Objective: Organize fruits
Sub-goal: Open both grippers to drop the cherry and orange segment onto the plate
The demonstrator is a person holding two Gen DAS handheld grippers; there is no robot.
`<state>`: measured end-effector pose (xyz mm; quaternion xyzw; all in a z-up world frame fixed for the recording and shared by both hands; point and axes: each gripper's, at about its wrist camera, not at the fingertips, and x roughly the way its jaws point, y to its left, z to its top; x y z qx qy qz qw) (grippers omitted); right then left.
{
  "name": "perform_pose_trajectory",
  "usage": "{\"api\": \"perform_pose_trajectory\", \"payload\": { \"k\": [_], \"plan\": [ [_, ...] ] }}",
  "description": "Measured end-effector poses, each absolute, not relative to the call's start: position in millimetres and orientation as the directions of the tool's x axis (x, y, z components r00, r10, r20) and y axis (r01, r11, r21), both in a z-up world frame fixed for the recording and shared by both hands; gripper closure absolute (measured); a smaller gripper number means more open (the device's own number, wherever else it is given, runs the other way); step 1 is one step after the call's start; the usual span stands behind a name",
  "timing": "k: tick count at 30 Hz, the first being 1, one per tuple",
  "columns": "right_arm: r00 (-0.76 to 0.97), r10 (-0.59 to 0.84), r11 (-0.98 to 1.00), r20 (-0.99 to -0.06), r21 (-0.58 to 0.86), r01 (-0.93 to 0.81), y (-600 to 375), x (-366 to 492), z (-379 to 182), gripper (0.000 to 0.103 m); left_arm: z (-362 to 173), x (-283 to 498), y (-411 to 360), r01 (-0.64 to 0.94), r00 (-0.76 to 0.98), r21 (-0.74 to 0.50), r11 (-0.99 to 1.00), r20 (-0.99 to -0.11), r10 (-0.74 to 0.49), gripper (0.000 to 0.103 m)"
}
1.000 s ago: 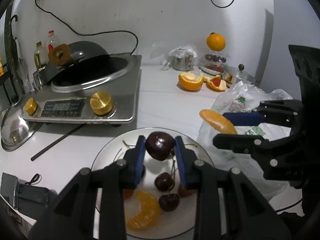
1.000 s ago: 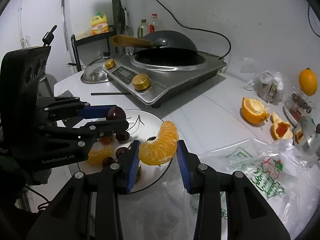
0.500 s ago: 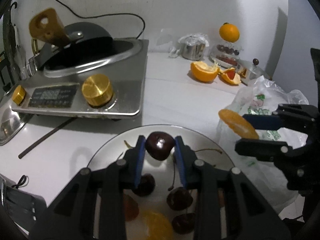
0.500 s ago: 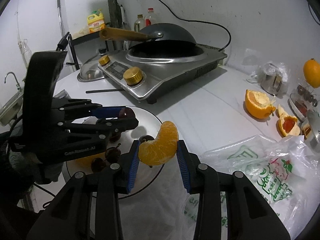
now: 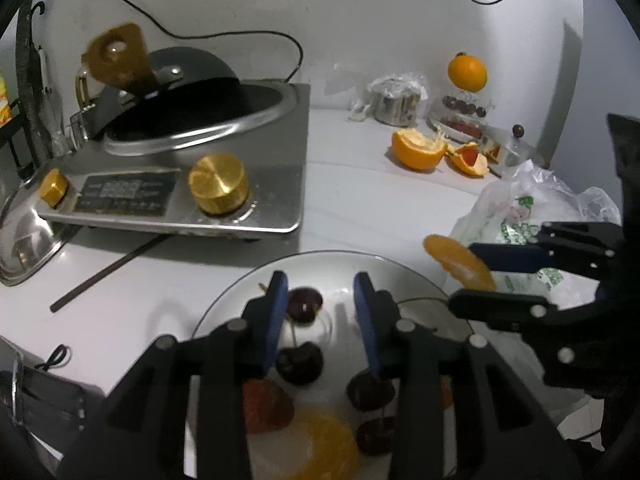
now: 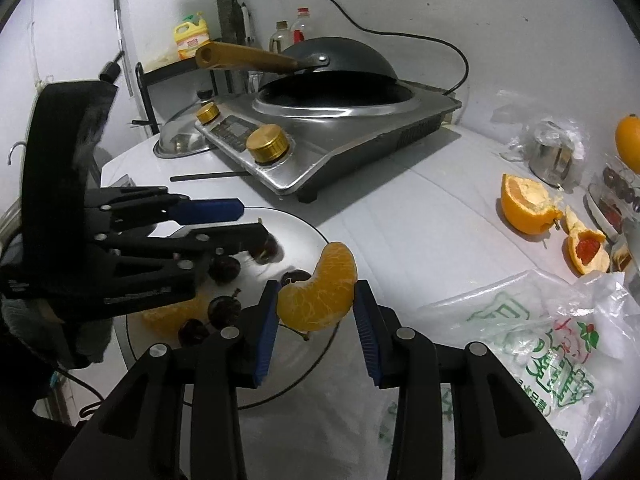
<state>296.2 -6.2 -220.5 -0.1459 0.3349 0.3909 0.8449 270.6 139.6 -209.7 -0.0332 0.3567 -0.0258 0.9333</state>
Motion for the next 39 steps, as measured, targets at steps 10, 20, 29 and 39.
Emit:
{"api": "perform_pose_trajectory", "payload": {
  "k": [10, 20, 29, 39],
  "plan": [
    [0.421, 0.576, 0.601, -0.701, 0.014, -0.799, 24.8, 287.7, -229.0, 0.064, -202.8, 233.1, 161.3, -0.029, 0.769, -0.102, 0.994, -0.638, -0.043, 0.038],
    [0.381, 0.564, 0.589, -0.733, 0.034, -0.807, 41.3, 288.2, -239.3, 0.064, -210.2, 220.6, 170.7, -0.045, 0.765, -0.118, 0.992, -0.643, -0.042, 0.038],
    [0.388, 0.560, 0.598, -0.732, 0.033, -0.801, 39.6, 284.8, -236.8, 0.051, -210.6, 216.5, 169.3, -0.048, 0.767, -0.103, 0.993, -0.640, -0.030, 0.038],
    [0.429, 0.559, 0.623, -0.710, 0.017, -0.782, 21.4, 274.5, -222.7, 0.051, -198.3, 205.4, 157.1, -0.042, 0.784, -0.094, 0.995, -0.620, -0.026, 0.038]
  ]
}}
